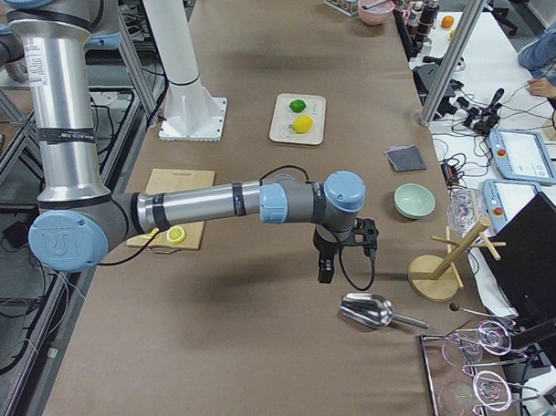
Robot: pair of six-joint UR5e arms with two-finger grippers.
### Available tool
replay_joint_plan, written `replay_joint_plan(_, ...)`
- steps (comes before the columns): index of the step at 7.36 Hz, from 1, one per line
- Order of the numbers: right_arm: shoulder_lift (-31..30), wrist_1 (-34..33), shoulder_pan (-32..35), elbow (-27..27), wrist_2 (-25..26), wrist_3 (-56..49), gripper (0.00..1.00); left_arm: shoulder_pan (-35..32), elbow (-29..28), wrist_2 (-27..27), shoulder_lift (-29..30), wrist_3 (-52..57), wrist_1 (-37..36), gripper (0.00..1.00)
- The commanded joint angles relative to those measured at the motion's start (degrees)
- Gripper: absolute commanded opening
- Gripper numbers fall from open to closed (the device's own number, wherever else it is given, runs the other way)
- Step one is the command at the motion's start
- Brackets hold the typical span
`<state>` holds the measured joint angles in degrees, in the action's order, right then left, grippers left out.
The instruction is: Place all lemons on tray
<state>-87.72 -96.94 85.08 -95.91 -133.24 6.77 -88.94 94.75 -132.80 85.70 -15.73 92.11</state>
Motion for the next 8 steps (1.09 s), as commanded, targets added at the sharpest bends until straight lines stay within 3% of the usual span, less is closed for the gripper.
replay_joint_plan(1, 0.01, 0.0, 0.0, 0.02, 0.0, 0.0, 1.0, 0.0, 0.09, 0.0, 0.0, 0.0, 0.0, 0.98)
replay_joint_plan(8, 0.36, 0.0, 0.0, 0.63, 0.0, 0.09, 1.0, -0.09, 0.26, 0.0, 0.0, 0.0, -0.09, 0.98)
